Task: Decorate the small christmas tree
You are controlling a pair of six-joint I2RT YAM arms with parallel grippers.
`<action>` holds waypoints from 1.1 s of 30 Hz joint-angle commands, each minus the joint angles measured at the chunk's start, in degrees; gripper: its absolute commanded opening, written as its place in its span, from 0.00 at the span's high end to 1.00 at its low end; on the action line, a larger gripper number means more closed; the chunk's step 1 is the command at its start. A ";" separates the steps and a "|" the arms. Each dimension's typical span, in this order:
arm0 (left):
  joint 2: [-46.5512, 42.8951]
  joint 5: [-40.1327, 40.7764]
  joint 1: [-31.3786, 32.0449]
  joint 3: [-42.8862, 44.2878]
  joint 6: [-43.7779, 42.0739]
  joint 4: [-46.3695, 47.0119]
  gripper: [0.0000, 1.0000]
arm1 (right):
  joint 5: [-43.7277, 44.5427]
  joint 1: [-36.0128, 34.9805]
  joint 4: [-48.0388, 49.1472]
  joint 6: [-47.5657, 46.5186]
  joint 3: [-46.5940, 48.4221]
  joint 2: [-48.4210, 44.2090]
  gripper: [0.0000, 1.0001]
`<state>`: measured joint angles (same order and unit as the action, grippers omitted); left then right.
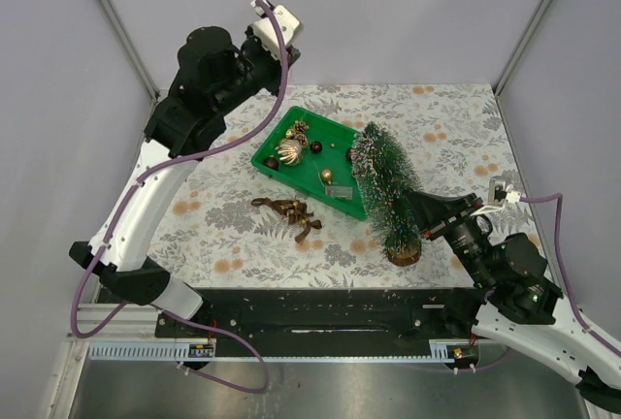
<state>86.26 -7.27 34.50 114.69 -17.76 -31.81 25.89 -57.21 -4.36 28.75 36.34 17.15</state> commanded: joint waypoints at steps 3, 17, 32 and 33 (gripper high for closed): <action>-0.91 4.81 -0.14 11.15 -4.73 12.20 1.00 | -0.40 -0.09 3.75 0.51 1.28 0.08 1.00; -6.01 5.07 1.27 13.53 -14.93 38.67 0.98 | -1.28 -0.01 6.12 1.04 0.49 0.78 1.00; -24.54 14.29 1.53 -4.89 -22.92 34.90 0.98 | -7.70 -0.09 20.16 7.10 -6.88 10.44 1.00; -27.08 14.73 1.53 -8.05 -23.11 34.54 0.98 | -7.70 -0.09 23.14 7.54 -8.11 11.41 1.00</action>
<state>66.04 1.93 35.81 113.84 -37.43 3.92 20.69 -57.21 6.48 32.64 31.42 24.95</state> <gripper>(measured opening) 0.025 0.021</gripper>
